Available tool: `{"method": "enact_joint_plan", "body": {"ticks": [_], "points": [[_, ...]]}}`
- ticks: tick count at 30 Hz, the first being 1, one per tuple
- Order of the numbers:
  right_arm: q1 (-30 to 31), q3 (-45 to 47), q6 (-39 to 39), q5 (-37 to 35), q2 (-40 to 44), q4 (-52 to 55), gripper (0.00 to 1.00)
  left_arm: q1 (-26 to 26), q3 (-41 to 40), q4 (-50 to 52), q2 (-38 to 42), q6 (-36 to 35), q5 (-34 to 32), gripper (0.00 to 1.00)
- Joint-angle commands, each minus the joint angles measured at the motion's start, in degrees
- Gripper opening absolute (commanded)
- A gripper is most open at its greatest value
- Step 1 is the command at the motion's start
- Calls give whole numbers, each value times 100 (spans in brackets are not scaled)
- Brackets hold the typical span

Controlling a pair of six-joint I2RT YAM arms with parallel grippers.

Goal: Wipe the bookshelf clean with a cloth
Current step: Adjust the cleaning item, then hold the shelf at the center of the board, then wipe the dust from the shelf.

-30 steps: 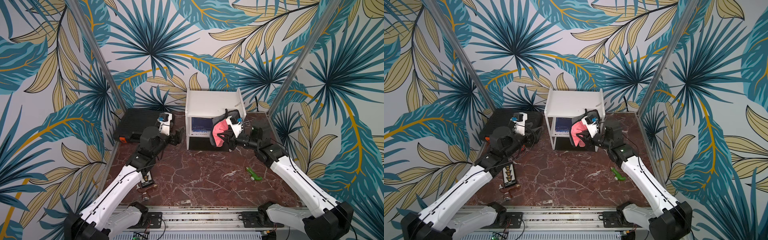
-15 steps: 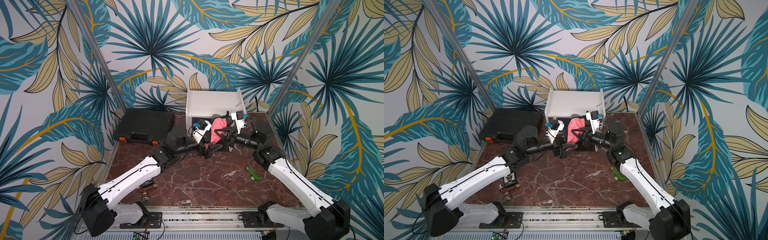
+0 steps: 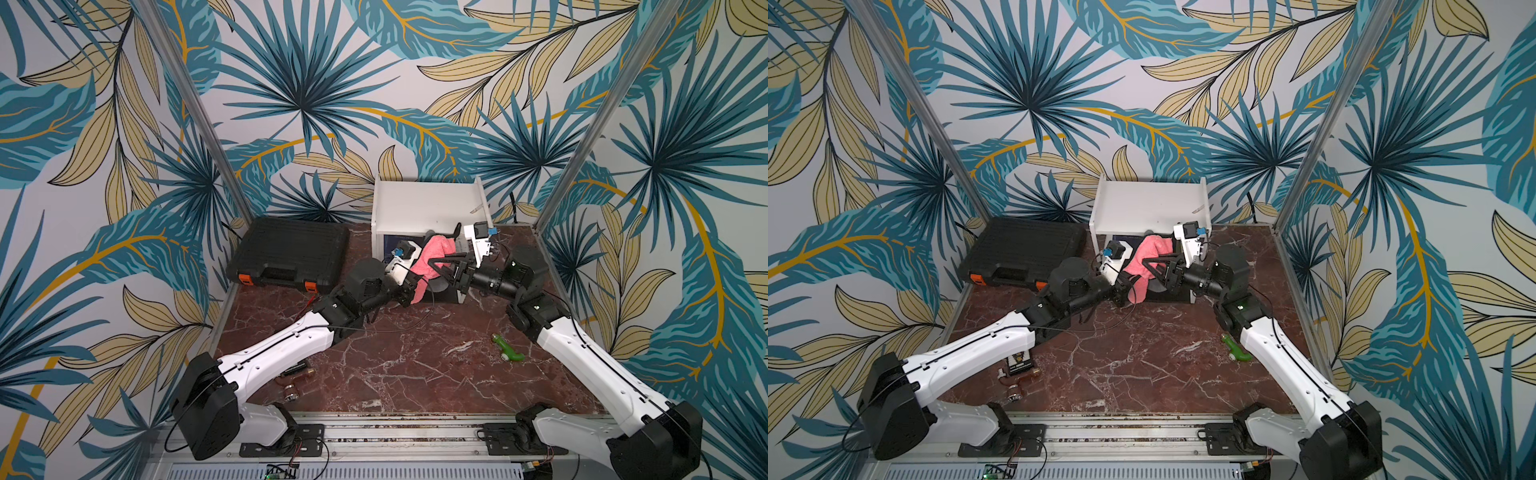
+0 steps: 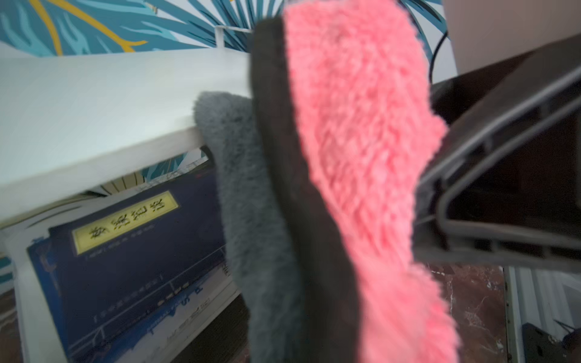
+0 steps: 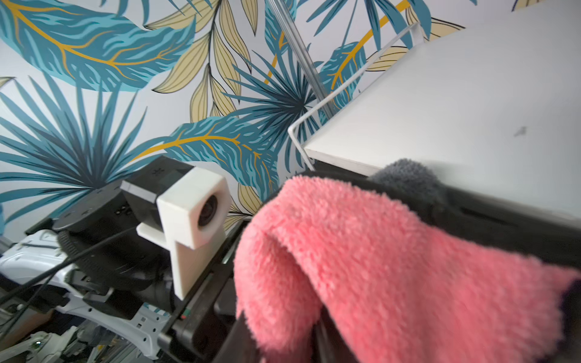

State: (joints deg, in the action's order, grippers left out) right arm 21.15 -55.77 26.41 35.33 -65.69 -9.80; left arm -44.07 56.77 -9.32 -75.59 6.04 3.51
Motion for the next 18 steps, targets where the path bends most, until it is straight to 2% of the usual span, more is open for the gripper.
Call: {"method": "enact_joint_plan", "body": {"ticks": [1,4,5,7,10,12,15,18], "points": [[-15,172,-1094,-2066,525,968,65,30,-833,-545,996,598,-1703,0],[-15,728,-1948,-4198,1036,772,69,78,-1430,220,1928,1368,-3079,0],[-15,963,-2176,-4672,1164,587,69,158,-1553,556,2233,1630,-3330,0],[-31,1261,-2603,-5200,1323,256,69,427,-1716,975,2715,2016,-3216,0],[-45,1264,-2906,-5462,1104,19,70,1138,-1497,1068,2951,2240,-2140,0],[-55,1087,-2937,-5481,774,-149,71,1521,-1145,788,2681,2206,-1035,0],[-58,740,-3002,-5472,352,-552,71,1630,-147,597,1931,1870,265,0],[-60,679,-2855,-5748,208,-924,71,1630,357,606,1349,1815,966,0]]}}
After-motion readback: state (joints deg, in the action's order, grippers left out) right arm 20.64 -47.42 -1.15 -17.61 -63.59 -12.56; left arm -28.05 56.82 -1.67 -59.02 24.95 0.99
